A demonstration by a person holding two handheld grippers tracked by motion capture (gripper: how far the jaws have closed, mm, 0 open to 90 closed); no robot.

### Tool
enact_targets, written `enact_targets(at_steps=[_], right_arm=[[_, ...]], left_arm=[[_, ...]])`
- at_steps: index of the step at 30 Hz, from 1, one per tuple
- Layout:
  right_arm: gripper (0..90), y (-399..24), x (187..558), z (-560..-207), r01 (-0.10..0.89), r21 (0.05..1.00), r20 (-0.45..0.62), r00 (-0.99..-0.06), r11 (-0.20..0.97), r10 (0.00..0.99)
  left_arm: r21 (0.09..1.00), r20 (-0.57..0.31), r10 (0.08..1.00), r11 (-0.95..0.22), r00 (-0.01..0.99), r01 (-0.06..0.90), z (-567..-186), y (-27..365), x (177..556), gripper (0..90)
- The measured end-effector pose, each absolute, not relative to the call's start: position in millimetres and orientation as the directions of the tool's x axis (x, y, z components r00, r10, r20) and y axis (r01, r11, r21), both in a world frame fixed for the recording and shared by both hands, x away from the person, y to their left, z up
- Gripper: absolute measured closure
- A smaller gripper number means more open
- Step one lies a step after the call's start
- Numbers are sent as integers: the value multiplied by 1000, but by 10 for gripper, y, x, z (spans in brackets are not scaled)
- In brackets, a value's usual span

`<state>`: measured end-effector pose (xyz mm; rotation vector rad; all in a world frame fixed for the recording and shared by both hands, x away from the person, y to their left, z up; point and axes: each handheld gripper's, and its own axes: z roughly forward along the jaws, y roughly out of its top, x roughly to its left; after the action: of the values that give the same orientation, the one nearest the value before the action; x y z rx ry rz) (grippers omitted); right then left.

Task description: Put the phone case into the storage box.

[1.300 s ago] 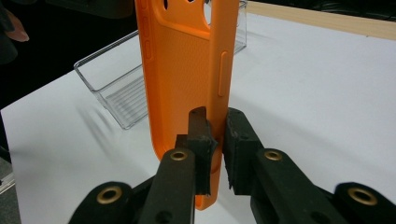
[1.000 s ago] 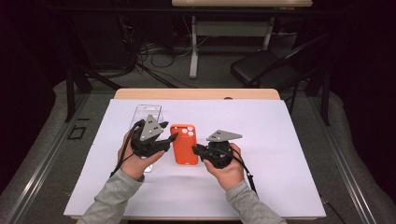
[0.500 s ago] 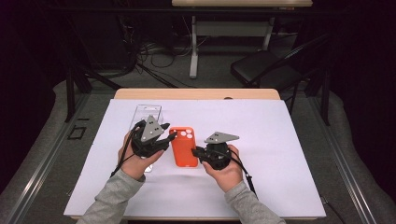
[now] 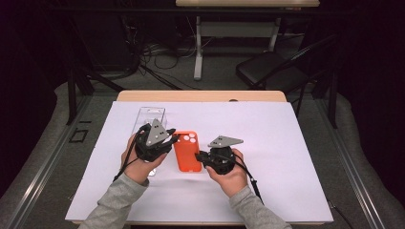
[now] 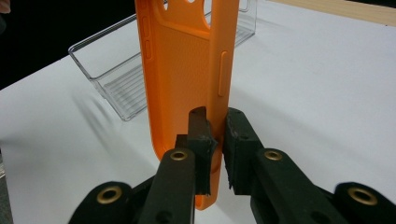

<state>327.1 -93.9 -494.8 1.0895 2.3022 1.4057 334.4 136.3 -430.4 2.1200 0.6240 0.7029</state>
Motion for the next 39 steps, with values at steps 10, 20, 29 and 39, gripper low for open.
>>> enact_targets(at_steps=[10, 20, 29, 39], right_arm=[[821, -930, 3269, -4959, 477, 840, 183, -698, 260, 692], [821, -933, 3275, -4967, 485, 836, 196, -701, 258, 686], [821, -931, 3275, -4970, 485, 837, 201, -703, 253, 682], [818, -936, 3282, -4972, 490, 836, 214, -706, 246, 675]], left_arm=[[797, 288, 635, -574, 717, 188, -4305, 1364, 3338, 780], [785, 306, 634, -590, 711, 188, -4310, 1359, 3336, 805], [780, 321, 628, -600, 709, 178, -4302, 1363, 3328, 810], [779, 332, 622, -605, 710, 166, -4291, 1358, 3315, 814]])
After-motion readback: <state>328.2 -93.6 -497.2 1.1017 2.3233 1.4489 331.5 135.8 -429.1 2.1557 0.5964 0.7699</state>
